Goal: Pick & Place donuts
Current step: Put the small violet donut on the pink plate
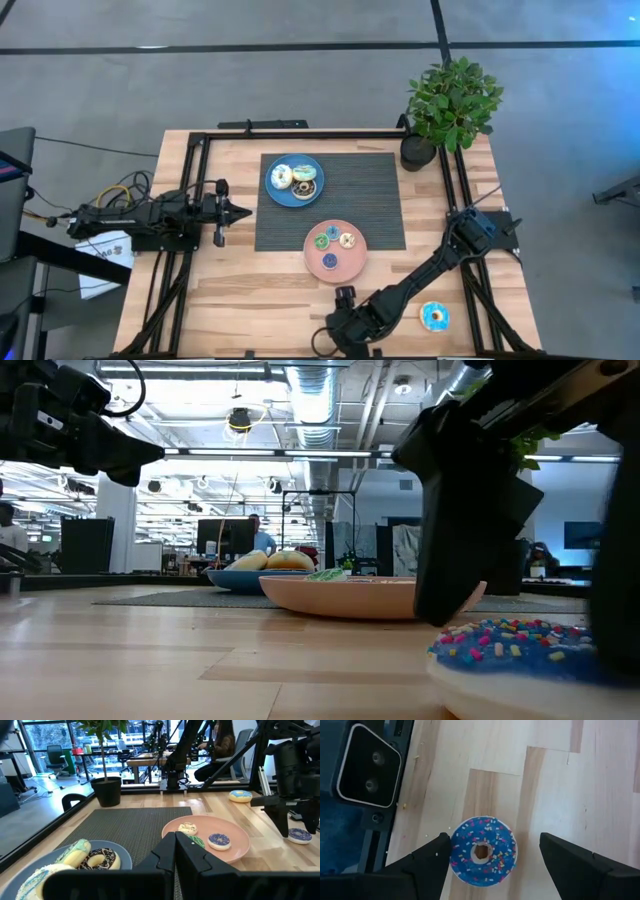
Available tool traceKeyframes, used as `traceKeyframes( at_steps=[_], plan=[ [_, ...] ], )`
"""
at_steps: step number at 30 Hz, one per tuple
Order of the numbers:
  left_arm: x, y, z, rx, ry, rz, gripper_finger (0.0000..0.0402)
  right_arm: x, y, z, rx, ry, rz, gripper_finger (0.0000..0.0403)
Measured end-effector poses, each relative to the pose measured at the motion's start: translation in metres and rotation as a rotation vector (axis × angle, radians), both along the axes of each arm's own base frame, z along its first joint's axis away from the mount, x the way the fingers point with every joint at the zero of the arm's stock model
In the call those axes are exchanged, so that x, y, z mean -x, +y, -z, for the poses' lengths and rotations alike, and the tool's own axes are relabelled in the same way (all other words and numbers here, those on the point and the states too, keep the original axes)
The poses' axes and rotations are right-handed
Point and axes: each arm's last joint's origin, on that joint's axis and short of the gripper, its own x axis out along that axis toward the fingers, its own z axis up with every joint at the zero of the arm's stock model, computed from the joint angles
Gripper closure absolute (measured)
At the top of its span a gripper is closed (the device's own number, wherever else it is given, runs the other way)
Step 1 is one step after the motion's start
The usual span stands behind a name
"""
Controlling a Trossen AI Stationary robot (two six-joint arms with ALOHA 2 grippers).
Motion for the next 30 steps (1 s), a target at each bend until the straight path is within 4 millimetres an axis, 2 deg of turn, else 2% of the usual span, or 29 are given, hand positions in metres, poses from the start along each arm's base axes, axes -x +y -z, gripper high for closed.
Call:
traceKeyframes(
  at_steps=[13, 30],
  plan=[
    [0.0000, 0.0000, 0.0000, 0.000, 0.000, 0.000, 0.0401, 0.0046, 0.0002, 0.0016, -0.028, 0.057, 0.070, 0.0117],
    [0.0000, 0.0000, 0.0000, 0.000, 0.000, 0.000, 0.0401, 0.0054, 0.0008, 0.0017, -0.034, 0.063, 0.079, 0.0118]
  ],
)
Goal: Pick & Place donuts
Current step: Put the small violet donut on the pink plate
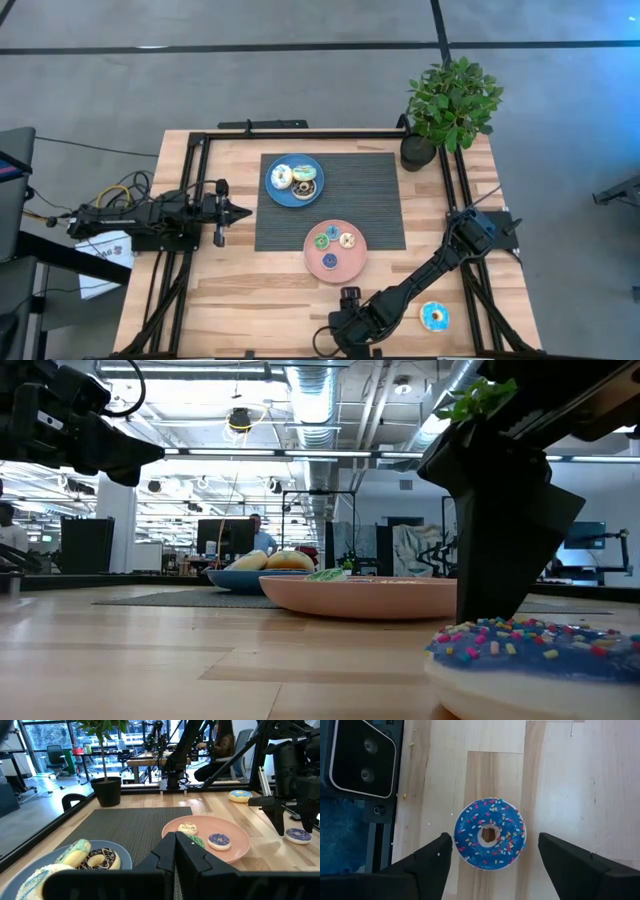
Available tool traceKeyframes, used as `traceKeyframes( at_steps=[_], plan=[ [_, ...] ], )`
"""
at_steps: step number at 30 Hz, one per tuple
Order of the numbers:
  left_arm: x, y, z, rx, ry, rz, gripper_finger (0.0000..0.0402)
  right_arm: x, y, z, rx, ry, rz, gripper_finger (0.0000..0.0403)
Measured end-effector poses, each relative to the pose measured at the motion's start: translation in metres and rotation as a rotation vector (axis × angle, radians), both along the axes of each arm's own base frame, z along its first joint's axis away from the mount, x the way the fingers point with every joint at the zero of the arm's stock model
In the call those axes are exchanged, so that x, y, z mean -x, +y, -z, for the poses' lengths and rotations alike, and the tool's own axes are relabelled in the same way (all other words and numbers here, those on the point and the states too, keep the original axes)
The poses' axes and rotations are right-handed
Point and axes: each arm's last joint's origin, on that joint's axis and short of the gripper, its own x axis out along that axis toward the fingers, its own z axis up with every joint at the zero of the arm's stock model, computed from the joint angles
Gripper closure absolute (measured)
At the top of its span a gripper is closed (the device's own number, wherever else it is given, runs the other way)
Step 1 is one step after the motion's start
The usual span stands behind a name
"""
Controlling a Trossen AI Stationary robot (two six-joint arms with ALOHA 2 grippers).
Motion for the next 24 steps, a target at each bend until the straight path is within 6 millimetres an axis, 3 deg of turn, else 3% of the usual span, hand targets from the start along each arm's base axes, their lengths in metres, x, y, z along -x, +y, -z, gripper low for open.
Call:
traceKeyframes(
  at_steps=[24],
  plan=[
    [0.0000, 0.0000, 0.0001, 0.000, 0.000, 0.000, 0.0401, -0.0026, -0.0023, -0.0002, 0.010, -0.017, 0.012, 0.0254]
  ],
)
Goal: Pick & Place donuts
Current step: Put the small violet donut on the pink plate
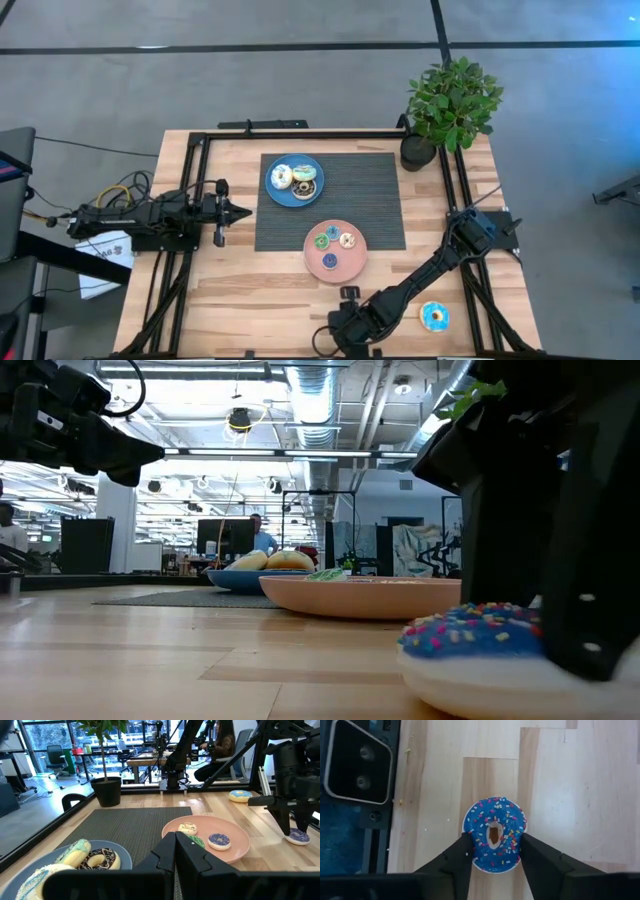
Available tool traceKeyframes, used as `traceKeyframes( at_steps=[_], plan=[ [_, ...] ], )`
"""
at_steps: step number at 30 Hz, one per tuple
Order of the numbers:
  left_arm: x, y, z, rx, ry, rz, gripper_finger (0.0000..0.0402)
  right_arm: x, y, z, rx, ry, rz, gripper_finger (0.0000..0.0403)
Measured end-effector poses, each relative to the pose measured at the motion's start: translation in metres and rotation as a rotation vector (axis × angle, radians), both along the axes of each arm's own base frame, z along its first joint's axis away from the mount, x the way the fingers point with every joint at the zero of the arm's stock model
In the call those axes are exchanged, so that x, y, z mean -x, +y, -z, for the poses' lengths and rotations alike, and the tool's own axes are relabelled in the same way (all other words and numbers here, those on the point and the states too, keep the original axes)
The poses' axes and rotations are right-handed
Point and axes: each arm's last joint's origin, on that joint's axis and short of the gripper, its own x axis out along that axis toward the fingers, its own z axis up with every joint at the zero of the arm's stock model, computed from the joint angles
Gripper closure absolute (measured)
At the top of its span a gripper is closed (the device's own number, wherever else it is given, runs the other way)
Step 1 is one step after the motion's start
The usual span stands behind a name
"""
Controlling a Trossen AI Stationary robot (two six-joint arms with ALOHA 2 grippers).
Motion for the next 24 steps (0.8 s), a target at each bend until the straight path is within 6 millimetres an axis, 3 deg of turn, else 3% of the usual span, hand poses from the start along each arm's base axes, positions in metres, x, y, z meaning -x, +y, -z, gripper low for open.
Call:
traceKeyframes(
  at_steps=[7, 14, 20, 24],
  plan=[
    [0.000, 0.000, 0.000, 0.000, 0.000, 0.000, 0.0401, -0.002, -0.006, -0.004, 0.021, -0.005, -0.017, 0.0280],
    [0.000, 0.000, 0.000, 0.000, 0.000, 0.000, 0.0401, -0.011, -0.022, -0.020, 0.010, -0.036, 0.010, 0.0284],
    [0.000, 0.000, 0.000, 0.000, 0.000, 0.000, 0.0401, -0.018, -0.051, -0.047, 0.007, -0.046, 0.076, 0.0284],
    [0.000, 0.000, 0.000, 0.000, 0.000, 0.000, 0.0401, -0.022, -0.082, -0.060, 0.049, -0.015, 0.140, 0.0284]
  ],
)
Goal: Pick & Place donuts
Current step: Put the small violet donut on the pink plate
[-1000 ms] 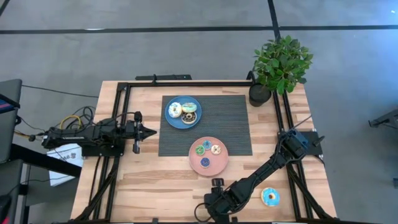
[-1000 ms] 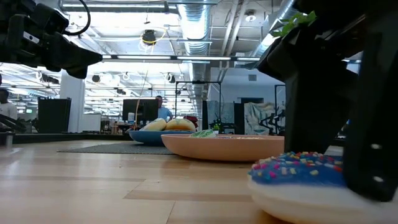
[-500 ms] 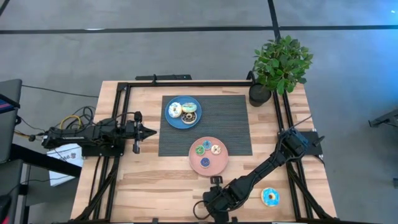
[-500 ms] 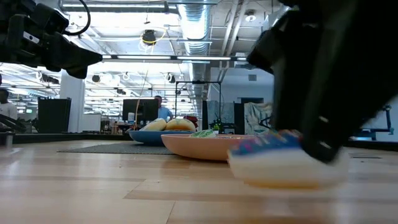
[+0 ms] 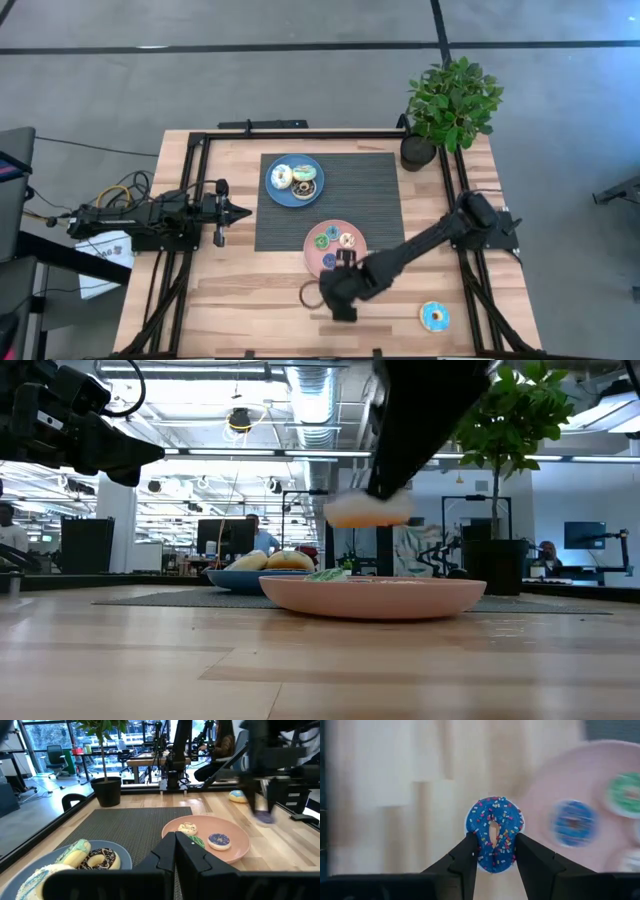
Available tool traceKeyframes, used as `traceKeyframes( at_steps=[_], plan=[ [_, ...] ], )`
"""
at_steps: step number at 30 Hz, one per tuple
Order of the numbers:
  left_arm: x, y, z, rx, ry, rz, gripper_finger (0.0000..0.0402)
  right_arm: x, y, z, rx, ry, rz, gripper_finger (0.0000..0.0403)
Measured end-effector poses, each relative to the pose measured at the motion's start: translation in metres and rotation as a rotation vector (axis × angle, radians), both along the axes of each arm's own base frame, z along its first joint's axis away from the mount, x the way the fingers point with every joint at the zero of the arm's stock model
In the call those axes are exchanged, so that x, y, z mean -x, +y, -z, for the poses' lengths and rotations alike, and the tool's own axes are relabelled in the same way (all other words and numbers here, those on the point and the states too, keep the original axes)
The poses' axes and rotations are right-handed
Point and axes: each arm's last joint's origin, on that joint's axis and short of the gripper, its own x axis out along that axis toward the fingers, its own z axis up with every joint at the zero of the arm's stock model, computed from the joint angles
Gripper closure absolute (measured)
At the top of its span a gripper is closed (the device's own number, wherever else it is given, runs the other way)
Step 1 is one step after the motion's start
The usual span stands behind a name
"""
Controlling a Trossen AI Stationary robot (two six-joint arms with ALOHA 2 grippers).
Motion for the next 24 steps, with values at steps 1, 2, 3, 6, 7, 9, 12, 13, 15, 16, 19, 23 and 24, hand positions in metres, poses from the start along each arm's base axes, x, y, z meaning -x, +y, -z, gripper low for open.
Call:
traceKeyframes(
  at_steps=[1, 2, 3, 6, 7, 9, 12, 13, 15, 16, 19, 23, 24],
  plan=[
    [0.000, 0.000, 0.000, 0.000, 0.000, 0.000, 0.0401, -0.001, -0.008, -0.001, 0.024, 0.019, 0.011, 0.0284],
    [0.000, 0.000, 0.000, 0.000, 0.000, 0.000, 0.0401, -0.001, -0.015, -0.001, 0.045, 0.038, 0.020, 0.0284],
    [0.000, 0.000, 0.000, 0.000, 0.000, 0.000, 0.0401, -0.002, -0.023, 0.000, 0.068, 0.057, 0.030, 0.0284],
    [0.000, 0.000, 0.000, 0.000, 0.000, 0.000, 0.0401, -0.002, -0.039, 0.002, 0.137, 0.109, 0.046, 0.0284],
    [0.000, 0.000, 0.000, 0.000, 0.000, 0.000, 0.0401, -0.001, -0.041, 0.003, 0.158, 0.123, 0.047, 0.0284],
    [0.000, 0.000, 0.000, 0.000, 0.000, 0.000, 0.0401, 0.005, -0.044, 0.013, 0.203, 0.137, 0.051, 0.0284],
    [0.000, 0.000, 0.000, 0.000, 0.000, 0.000, 0.0401, 0.026, -0.048, 0.029, 0.244, 0.162, 0.061, 0.0284],
    [0.000, 0.000, 0.000, 0.000, 0.000, 0.000, 0.0401, 0.032, -0.049, 0.031, 0.225, 0.142, 0.077, 0.0284],
    [0.000, 0.000, 0.000, 0.000, 0.000, 0.000, 0.0401, 0.047, -0.055, 0.037, 0.196, 0.111, 0.121, 0.0284],
    [0.000, 0.000, 0.000, 0.000, 0.000, 0.000, 0.0401, 0.054, -0.058, 0.040, 0.181, 0.095, 0.140, 0.0284],
    [0.000, 0.000, 0.000, 0.000, 0.000, 0.000, 0.0401, 0.066, -0.062, 0.038, 0.100, -0.036, 0.173, 0.0284],
    [0.000, 0.000, 0.000, 0.000, 0.000, 0.000, 0.0401, 0.077, -0.070, 0.031, 0.041, -0.129, 0.186, 0.0284],
    [0.000, 0.000, 0.000, 0.000, 0.000, 0.000, 0.0401, 0.080, -0.071, 0.030, 0.039, -0.127, 0.186, 0.0284]
  ],
)
